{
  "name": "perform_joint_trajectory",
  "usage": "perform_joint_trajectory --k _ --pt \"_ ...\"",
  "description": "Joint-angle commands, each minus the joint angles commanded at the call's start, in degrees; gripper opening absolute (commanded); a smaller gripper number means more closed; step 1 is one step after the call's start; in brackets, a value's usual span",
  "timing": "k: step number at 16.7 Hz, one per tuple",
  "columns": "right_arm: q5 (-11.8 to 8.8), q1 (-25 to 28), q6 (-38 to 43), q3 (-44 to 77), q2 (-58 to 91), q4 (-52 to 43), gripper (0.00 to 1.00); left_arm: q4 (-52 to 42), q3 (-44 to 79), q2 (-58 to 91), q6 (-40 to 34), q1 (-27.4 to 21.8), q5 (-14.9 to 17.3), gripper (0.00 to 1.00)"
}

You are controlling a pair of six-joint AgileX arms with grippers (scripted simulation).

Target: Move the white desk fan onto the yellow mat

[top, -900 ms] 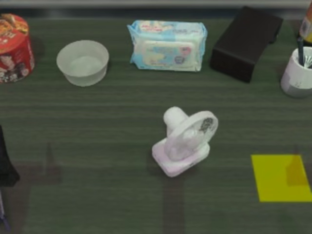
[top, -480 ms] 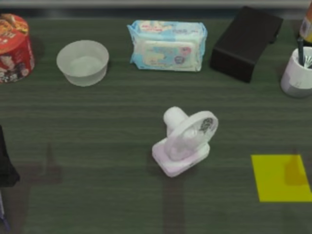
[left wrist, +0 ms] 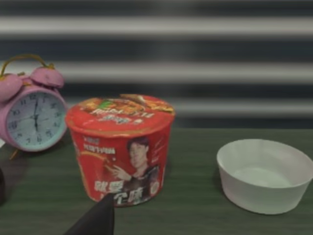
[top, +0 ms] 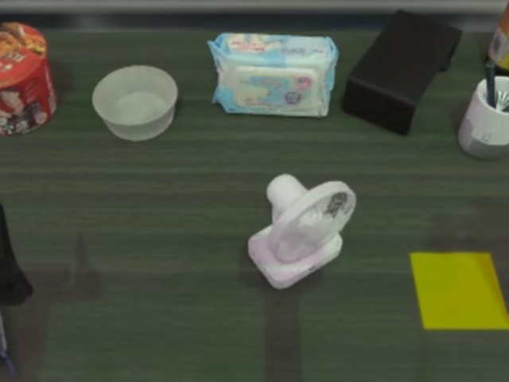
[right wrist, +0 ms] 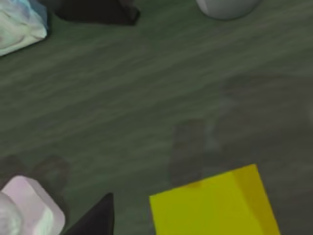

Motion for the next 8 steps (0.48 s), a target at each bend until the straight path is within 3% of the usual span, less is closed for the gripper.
perform_joint_trajectory --k 8 --pt "-1.34 14.39 36.08 46.17 41.25 -28.76 1.0 0.0 0.0 0.0 0.0 0.0 0.0 1.0"
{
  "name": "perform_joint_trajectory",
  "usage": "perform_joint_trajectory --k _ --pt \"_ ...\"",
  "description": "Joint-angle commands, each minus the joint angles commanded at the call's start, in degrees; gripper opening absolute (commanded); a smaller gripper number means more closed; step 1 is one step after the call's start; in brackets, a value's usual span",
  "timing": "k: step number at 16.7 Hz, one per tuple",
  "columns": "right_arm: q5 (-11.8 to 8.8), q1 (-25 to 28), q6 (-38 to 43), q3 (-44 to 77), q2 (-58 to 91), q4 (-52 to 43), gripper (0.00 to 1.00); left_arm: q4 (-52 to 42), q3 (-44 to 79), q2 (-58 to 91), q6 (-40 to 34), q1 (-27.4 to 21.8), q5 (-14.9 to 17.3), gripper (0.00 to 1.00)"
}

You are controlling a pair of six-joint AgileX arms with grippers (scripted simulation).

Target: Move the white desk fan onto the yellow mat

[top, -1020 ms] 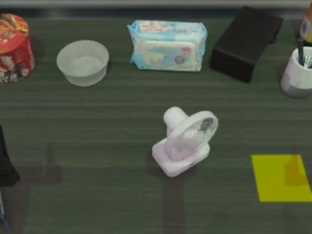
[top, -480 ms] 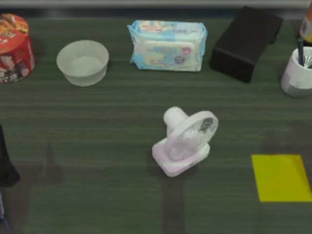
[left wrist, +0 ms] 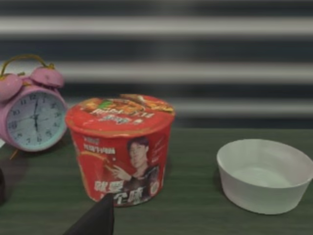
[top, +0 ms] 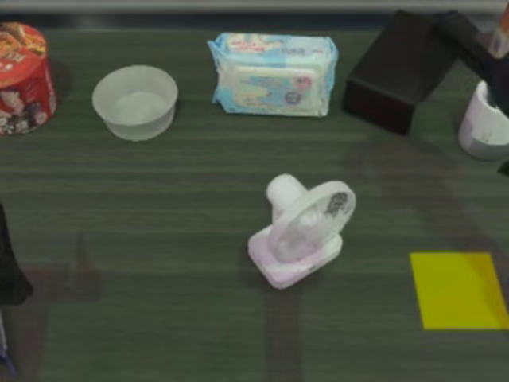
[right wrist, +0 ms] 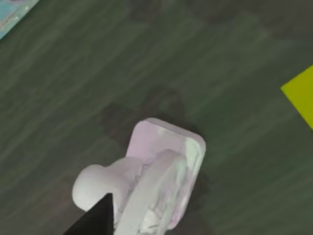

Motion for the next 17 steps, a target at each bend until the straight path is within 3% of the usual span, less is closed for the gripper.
perform_joint_trajectory --k 8,17 --pt "-3.0 11.77 25.39 32.74 33.12 -20.17 1.0 0.0 0.0 0.0 0.0 0.0 0.0 1.0" --pt "-3.53 13.48 29.09 37.17 38.35 -23.15 1.0 0.0 0.0 0.0 0.0 0.0 0.0 1.0"
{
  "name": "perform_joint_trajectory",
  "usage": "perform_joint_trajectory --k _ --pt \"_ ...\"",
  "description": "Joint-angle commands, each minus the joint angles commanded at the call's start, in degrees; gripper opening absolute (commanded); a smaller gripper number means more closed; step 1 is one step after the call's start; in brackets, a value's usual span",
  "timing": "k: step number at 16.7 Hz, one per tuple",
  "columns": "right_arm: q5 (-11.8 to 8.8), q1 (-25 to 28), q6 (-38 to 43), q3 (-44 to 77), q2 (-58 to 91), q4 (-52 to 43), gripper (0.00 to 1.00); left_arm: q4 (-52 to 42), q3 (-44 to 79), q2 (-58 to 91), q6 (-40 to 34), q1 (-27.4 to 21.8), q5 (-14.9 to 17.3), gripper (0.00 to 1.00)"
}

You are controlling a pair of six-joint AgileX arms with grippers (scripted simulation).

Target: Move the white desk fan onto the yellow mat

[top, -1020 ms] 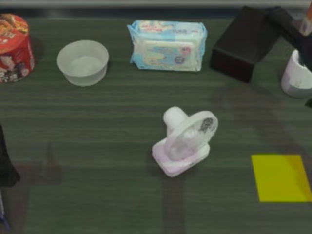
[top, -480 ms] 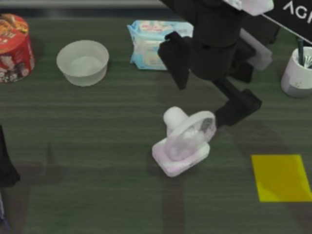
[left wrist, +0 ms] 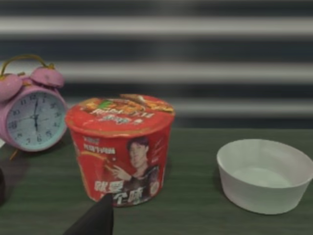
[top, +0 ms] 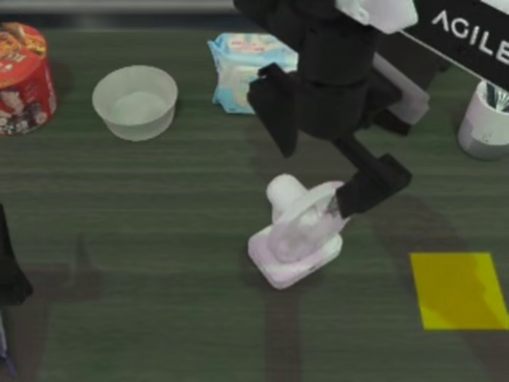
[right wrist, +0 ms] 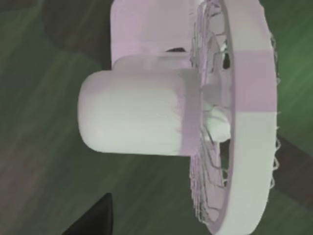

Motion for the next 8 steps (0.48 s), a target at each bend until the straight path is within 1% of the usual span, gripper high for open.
perform_joint_trajectory --k 8 --pt "-0.07 0.34 0.15 -12.95 -1.39 11.41 1.0 0.0 0.0 0.0 0.0 0.0 0.0 1.0"
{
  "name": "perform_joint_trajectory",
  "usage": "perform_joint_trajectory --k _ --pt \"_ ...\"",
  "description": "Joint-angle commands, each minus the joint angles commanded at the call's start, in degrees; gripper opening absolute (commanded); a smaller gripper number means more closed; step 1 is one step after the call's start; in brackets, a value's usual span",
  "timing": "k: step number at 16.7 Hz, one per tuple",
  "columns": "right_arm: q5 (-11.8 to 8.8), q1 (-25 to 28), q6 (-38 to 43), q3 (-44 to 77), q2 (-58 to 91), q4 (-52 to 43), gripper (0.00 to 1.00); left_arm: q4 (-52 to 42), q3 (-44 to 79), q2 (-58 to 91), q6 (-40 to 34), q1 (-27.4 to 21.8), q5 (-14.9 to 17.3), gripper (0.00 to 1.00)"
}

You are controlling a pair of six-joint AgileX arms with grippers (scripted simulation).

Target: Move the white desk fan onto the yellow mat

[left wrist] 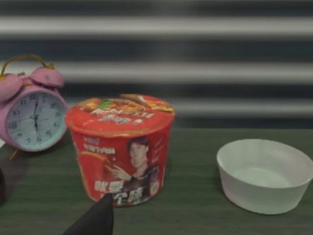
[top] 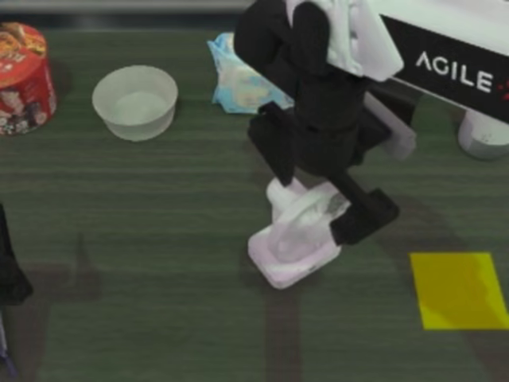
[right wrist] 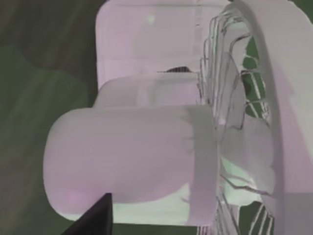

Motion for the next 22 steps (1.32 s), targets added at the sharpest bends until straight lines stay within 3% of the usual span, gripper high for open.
perform_joint_trajectory --k 4,17,22 --pt "0.0 0.03 0.03 -0.53 -0.04 0.53 1.0 0.0 0.0 0.0 0.0 0.0 0.0 1.0" --pt "0.0 0.03 0.03 -0.53 -0.04 0.53 0.02 0.0 0.0 0.0 0.0 0.0 0.0 1.0" --pt "0.0 0.03 0.03 -0.53 -0.04 0.53 0.0 0.0 0.0 0.0 0.0 0.0 0.0 1.0"
